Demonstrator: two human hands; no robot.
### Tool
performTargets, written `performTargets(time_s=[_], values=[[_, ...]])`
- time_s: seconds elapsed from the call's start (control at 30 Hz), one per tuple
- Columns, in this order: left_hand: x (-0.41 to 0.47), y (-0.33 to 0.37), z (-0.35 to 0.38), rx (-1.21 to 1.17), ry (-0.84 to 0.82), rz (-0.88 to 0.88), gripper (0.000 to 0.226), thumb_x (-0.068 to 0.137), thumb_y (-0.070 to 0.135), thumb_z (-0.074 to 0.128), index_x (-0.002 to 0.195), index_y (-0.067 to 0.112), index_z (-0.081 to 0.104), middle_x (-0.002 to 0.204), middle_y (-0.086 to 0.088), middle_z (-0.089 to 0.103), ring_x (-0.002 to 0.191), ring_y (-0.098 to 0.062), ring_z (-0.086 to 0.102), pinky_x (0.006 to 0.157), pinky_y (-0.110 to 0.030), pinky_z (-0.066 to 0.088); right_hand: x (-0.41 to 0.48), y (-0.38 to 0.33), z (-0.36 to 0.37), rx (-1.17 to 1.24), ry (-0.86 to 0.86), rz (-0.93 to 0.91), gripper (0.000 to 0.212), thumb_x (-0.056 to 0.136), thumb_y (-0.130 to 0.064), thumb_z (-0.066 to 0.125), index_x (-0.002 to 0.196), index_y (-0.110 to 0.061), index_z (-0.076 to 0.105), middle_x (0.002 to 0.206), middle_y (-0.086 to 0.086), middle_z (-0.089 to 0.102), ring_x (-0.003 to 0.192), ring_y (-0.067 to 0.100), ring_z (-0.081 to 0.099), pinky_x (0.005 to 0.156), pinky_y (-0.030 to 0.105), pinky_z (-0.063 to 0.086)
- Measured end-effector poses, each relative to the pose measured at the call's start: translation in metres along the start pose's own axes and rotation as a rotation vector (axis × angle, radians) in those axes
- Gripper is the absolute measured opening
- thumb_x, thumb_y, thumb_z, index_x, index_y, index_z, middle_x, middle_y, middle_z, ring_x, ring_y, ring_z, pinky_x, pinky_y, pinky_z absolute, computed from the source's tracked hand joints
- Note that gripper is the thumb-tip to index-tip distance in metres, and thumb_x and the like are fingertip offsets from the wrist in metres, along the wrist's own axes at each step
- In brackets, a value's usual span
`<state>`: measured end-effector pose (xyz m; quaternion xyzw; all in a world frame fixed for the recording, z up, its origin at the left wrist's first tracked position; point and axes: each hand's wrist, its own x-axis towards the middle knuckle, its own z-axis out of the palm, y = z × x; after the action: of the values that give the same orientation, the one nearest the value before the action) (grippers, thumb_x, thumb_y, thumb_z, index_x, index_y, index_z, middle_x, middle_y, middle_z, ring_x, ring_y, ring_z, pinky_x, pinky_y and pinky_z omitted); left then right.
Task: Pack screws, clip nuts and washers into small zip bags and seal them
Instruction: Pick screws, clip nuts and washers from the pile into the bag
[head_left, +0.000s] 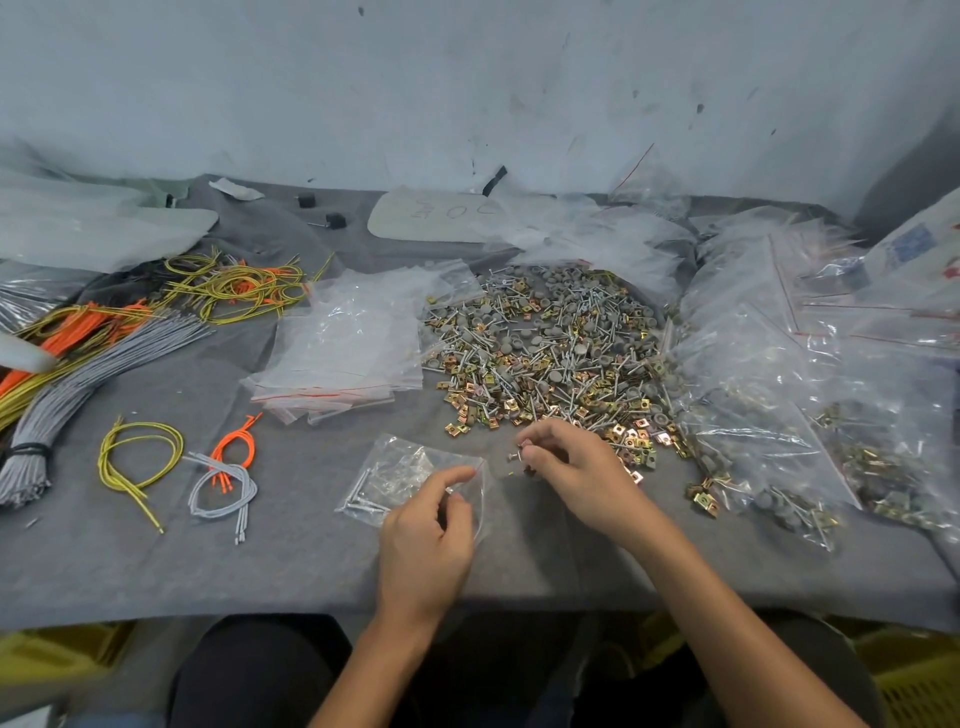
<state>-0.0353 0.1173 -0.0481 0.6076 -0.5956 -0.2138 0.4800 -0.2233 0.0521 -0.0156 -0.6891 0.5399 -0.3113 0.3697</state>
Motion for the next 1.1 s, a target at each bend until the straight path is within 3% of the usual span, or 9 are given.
performTargets(time_s=[0.17,0.27,0.43,0.53,0.63,0.77,0.93,1.1], values=[[0.000,0.000,0.000,-0.008,-0.005,-0.007,0.035,0.089,0.021,0.048,0.114,0.028,0.071,0.068,0.023,0.062,0.048,-0.004,0.052,0.047,-0.010,0.031,-0.005,0.001,0.000,0.083,0.011,0.037,0.007,0.100,-0.019,0.061,0.101,-0.025,0.065,0.091,-0.010,0.073,0.088,0.002,0.069,0.079,0.025,0.055],[0.000,0.000,0.000,-0.011,-0.006,-0.006,0.034,0.089,0.021,0.048,0.114,0.028,0.071,0.069,0.024,0.062,0.048,-0.004,0.051,0.046,-0.011,0.031,-0.008,-0.001,-0.003,0.034,0.039,0.050,0.006,0.100,-0.023,0.062,0.100,-0.027,0.066,0.090,-0.007,0.068,0.082,0.006,0.063,0.076,0.030,0.051],[0.000,0.000,0.000,-0.014,0.000,-0.005,0.034,0.089,0.021,0.048,0.113,0.029,0.071,0.072,0.025,0.064,0.050,-0.003,0.053,0.048,-0.010,0.032,-0.027,-0.017,0.004,0.261,0.037,0.032,0.007,0.100,-0.011,0.059,0.103,-0.012,0.065,0.089,0.022,0.064,0.073,0.014,0.058,0.071,0.033,0.051],[0.000,-0.001,0.000,-0.008,-0.005,0.002,0.033,0.089,0.022,0.048,0.113,0.030,0.070,0.070,0.023,0.063,0.049,-0.002,0.052,0.049,-0.012,0.034,-0.040,-0.024,0.019,0.202,-0.008,0.002,0.005,0.098,-0.015,0.062,0.101,-0.015,0.066,0.084,0.008,0.067,0.075,0.012,0.062,0.073,0.035,0.053],[0.000,-0.003,0.000,-0.006,-0.001,0.003,0.032,0.089,0.024,0.048,0.111,0.032,0.070,0.070,0.024,0.064,0.052,-0.001,0.054,0.051,-0.012,0.035,-0.043,-0.027,0.036,0.016,0.006,-0.068,0.005,0.097,-0.020,0.065,0.101,-0.024,0.067,0.083,-0.013,0.069,0.081,0.002,0.063,0.073,0.022,0.049],[0.000,-0.003,-0.001,-0.024,-0.006,-0.014,0.031,0.090,0.026,0.048,0.112,0.034,0.069,0.076,0.023,0.067,0.062,0.003,0.059,0.059,-0.008,0.038,-0.041,-0.027,0.055,-0.217,0.059,-0.172,0.012,0.095,-0.023,0.066,0.106,-0.025,0.071,0.098,-0.010,0.063,0.093,0.010,0.060,0.083,0.031,0.049],[0.000,-0.004,0.000,-0.043,0.002,-0.011,0.032,0.089,0.029,0.048,0.112,0.035,0.068,0.079,0.020,0.068,0.066,0.003,0.060,0.061,-0.008,0.039,-0.038,-0.022,0.065,-0.327,0.147,-0.155,0.016,0.094,-0.029,0.065,0.109,-0.028,0.071,0.087,-0.014,0.038,0.088,0.015,0.051,0.075,0.033,0.044],[-0.001,-0.006,0.000,-0.046,0.008,-0.013,0.032,0.088,0.027,0.048,0.110,0.038,0.067,0.072,0.021,0.066,0.063,0.003,0.059,0.060,-0.009,0.040,-0.035,-0.023,0.070,-0.268,0.146,-0.093,0.009,0.091,-0.037,0.068,0.096,-0.030,0.065,0.088,-0.012,0.049,0.086,0.012,0.054,0.076,0.038,0.047]])
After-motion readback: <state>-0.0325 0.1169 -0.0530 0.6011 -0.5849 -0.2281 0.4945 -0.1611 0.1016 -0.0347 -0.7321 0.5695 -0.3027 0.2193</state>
